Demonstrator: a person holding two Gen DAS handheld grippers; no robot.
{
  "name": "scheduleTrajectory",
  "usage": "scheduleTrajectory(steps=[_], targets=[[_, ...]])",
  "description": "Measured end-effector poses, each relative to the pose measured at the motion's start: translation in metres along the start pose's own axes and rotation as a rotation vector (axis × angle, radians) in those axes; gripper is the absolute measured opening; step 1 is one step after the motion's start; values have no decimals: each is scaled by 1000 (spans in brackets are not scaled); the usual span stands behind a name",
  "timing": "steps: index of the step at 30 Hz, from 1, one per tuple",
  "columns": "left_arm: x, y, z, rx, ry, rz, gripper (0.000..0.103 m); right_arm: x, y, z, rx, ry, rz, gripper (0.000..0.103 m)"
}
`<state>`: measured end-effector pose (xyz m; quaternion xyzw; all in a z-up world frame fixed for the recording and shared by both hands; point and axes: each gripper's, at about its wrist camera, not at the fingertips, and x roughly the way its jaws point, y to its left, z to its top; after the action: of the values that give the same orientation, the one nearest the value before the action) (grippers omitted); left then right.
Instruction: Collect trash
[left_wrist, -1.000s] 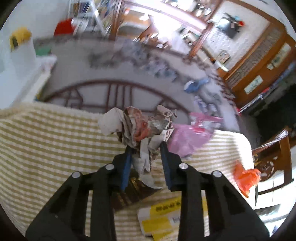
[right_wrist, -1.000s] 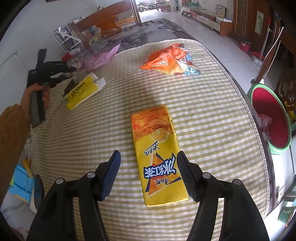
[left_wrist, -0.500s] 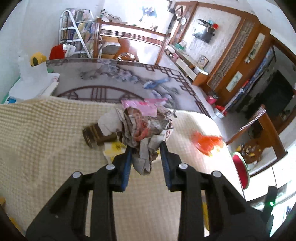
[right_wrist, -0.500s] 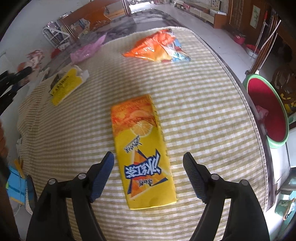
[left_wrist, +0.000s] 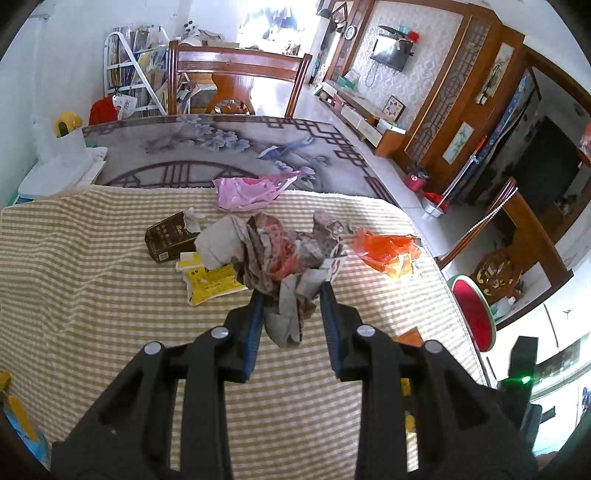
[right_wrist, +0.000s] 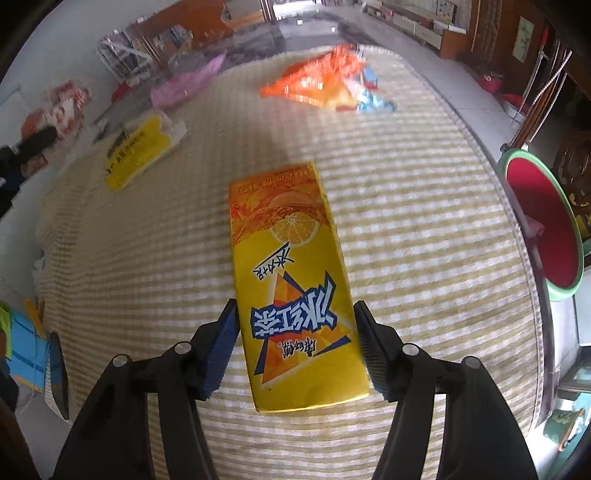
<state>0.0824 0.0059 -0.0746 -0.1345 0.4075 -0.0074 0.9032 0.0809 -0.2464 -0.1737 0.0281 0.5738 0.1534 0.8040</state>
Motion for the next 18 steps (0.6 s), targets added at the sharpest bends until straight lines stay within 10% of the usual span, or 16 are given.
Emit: scheduleTrajectory(steps=[18], targets=[[24,-67,-23,42,105,-83,29,-54,-67,24,137,-117,45,60]])
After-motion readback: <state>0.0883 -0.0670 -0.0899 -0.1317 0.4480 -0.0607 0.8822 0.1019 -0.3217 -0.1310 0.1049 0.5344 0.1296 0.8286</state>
